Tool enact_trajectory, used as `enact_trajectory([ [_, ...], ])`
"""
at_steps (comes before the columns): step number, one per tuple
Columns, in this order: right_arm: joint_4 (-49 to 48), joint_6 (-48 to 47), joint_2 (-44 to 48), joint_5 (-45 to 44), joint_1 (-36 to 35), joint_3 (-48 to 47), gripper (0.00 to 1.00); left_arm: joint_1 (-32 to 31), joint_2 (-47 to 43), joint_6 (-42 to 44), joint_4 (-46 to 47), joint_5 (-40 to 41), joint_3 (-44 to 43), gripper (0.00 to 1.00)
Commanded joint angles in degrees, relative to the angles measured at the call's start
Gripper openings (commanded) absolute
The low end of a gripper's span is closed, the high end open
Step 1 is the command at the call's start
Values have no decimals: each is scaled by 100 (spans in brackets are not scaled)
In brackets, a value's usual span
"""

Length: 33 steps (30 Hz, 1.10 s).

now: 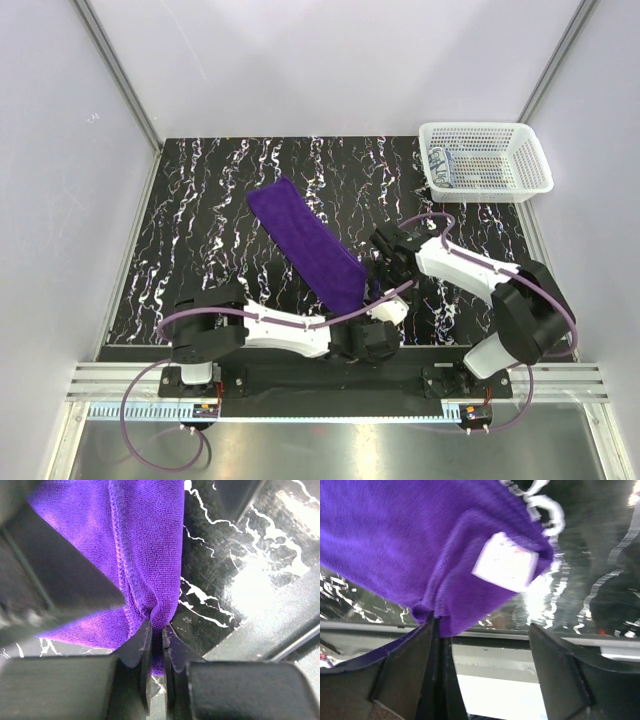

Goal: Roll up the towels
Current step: Roll the towel

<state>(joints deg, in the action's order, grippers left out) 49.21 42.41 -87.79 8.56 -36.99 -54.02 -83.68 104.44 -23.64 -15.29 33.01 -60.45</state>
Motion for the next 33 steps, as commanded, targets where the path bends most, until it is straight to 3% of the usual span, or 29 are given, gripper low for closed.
enact_trajectory([
  [1,326,-163,288,-486,236,-258,87,18,-319,87,184,-374,33,0],
  [4,632,-242,411,-820,464,-460,94,71,-381,70,175,-585,59,0],
  [6,721,-286,508,-1249,657,-548,96,123,-416,61,158,-795,68,0],
  [12,774,-585,1088,-1471,1817,-610,98,431,-810,-62,395,-1472,392,0],
  [19,731,-471,2027,-1629,1959,-733,98,1667,-1514,-606,1194,-3580,1069,0],
  [24,187,-445,2678,-526,1941,-278,96,2522,-1708,-1002,1441,-4811,1184,0],
  [33,-1913,398,3523,1700,1941,1610,93,3287,-1330,-1388,1440,-5656,1096,0],
])
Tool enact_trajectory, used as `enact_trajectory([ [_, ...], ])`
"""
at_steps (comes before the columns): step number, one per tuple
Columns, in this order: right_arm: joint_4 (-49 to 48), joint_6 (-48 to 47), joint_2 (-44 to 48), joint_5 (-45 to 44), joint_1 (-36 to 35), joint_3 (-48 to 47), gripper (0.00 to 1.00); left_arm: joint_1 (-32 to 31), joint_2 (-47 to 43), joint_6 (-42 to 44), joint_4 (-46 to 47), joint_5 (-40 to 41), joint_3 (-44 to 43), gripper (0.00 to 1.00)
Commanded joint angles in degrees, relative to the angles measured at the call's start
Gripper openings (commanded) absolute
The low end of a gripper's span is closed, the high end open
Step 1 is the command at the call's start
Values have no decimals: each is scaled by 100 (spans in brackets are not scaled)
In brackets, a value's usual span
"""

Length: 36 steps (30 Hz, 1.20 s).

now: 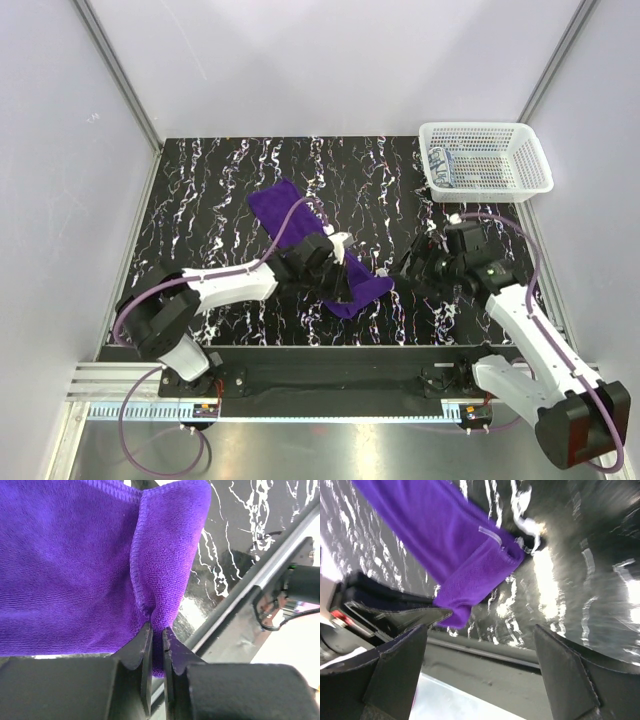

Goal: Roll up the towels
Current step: Roll the towel

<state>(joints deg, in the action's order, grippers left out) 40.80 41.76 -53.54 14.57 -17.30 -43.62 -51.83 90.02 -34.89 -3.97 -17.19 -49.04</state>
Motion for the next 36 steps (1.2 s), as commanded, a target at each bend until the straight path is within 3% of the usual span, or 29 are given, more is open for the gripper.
enact_trajectory([
  [1,-1465,691,115,1197,-80,730,93,138,121,-316,352,-680,34,0],
  [7,-1952,1027,-94,899,-668,1180,92,314,235,-1036,1397,-1286,622,0],
  [11,-2277,1212,-508,513,-1292,1250,91,314,358,-1502,1872,-1313,957,0],
  [18,-2840,1502,-982,231,-1565,1452,90,428,507,-2117,2522,-1304,1344,0],
  [21,-2963,1546,-1062,90,-1645,1575,88,603,753,-2380,3065,-1575,1449,0],
  [26,-3341,1643,-1264,29,-1715,1830,75,841,1271,-2856,4078,-2121,1643,0],
  [36,-4026,1537,-2221,-217,-1777,1734,71,1008,1448,-2751,3816,-2385,1529,1],
])
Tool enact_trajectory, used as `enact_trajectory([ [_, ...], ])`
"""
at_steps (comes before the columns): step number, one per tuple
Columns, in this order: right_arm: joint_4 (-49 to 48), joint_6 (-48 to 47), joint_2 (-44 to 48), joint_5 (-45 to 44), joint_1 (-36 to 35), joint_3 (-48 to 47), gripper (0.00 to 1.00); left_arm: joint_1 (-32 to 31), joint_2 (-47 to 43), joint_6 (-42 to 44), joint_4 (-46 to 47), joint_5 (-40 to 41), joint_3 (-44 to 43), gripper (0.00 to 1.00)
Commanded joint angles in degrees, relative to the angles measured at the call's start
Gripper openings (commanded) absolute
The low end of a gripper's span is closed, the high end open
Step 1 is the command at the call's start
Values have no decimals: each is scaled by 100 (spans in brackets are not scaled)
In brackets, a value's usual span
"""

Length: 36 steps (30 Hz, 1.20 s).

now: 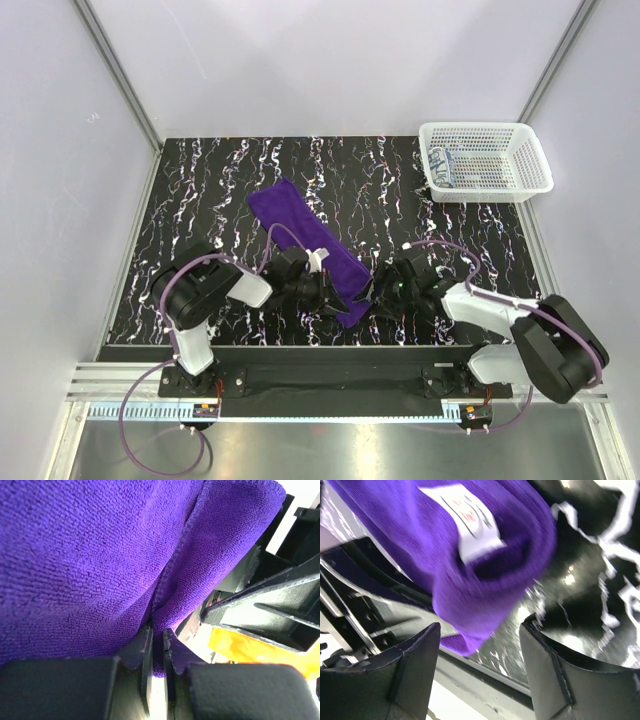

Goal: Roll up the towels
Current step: Roll the towel

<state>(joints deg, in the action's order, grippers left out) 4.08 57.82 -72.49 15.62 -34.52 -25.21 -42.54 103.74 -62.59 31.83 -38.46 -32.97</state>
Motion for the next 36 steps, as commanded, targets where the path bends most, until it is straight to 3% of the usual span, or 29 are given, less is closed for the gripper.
enact_trajectory([
  [1,-355,-78,-414,-349,-63,-133,70,88,102,19,227,-302,-87,2],
  [3,-679,-87,-642,-357,-63,-168,68,115,128,-8,270,-417,-69,3],
  [8,-873,-122,-898,-279,-98,-177,43,168,32,123,210,-496,-60,7],
  [11,-847,-105,-864,-261,-125,-142,30,176,-240,483,-481,-312,-148,34],
  [12,-751,-122,-785,-252,-134,-142,28,176,-336,824,-764,-68,-235,49],
  [14,-584,-148,-679,-322,-160,-168,26,168,-635,1334,-1579,371,-350,59],
  [15,-436,-157,-592,-331,-169,-186,26,159,-741,1485,-1836,531,-455,70],
  [18,117,-192,-468,-410,-178,-300,25,80,-1224,2012,-2637,1216,-639,82],
  [20,382,-192,-407,-489,-186,-431,24,-25,-1628,2267,-3189,1681,-754,84],
  [23,970,-201,-345,-595,-195,-650,24,-543,-2164,2890,-3998,3364,-1070,84],
  [29,1912,-377,-433,-586,-204,-1160,24,-2423,-2596,3779,-4308,5942,-1387,85],
  [32,2158,-430,-547,-560,-204,-1302,23,-3257,-2386,4043,-4221,6515,-1501,85],
  [36,2176,-438,-600,-498,-204,-1311,21,-3839,-1771,4360,-4396,7141,-1993,85],
])
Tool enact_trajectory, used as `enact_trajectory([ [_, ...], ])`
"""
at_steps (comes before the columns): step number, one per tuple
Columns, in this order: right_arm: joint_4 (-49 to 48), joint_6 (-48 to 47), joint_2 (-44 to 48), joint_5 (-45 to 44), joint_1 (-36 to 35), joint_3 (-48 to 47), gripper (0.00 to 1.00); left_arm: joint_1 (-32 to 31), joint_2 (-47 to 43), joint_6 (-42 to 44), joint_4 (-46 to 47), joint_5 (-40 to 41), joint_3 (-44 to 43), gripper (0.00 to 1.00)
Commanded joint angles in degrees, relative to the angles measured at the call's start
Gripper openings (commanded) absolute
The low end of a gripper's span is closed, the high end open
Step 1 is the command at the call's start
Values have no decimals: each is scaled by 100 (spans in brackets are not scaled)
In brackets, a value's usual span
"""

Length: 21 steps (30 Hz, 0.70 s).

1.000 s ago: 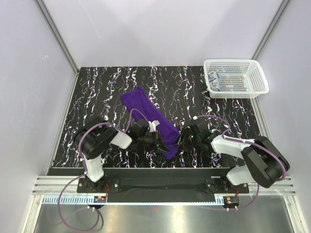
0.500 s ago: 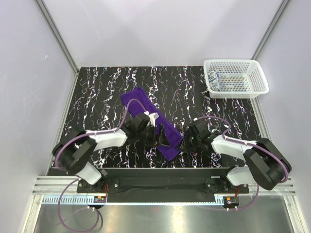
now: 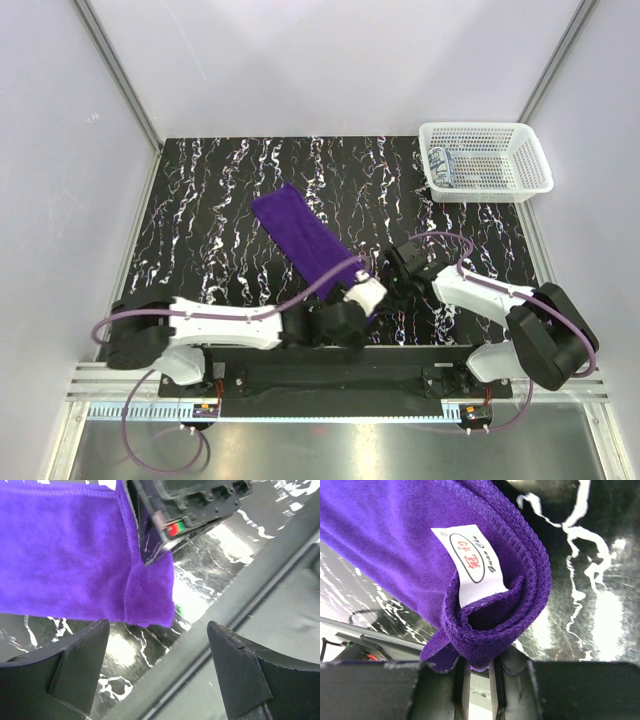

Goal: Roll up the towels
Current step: Roll the towel

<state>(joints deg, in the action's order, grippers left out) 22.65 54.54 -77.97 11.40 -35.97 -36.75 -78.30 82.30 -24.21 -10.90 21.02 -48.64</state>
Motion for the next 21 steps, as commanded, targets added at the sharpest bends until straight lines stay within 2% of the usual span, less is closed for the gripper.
enact_trajectory([
  [1,319,-93,-51,-42,-60,-148,20,-343,670,601,-167,1255,-531,85],
  [6,371,-102,-7,-6,-60,-139,20,-695,1481,891,-448,1528,-1147,82],
  [10,450,-111,63,20,-60,-139,20,-704,1982,839,-650,1634,-1376,75],
  [13,485,-146,89,64,-60,-148,20,-695,2263,725,-852,1722,-1534,62],
  [14,494,-163,89,82,-60,-148,20,-686,2316,690,-922,1748,-1604,51],
  [16,529,-190,116,108,-60,-148,20,-651,2439,672,-993,1739,-1666,40],
  [17,590,-225,159,126,-51,-148,20,-599,2466,663,-1002,1678,-1692,30],
  [21,740,-286,318,126,-60,-113,20,-414,2326,645,-906,1459,-1570,15],
])
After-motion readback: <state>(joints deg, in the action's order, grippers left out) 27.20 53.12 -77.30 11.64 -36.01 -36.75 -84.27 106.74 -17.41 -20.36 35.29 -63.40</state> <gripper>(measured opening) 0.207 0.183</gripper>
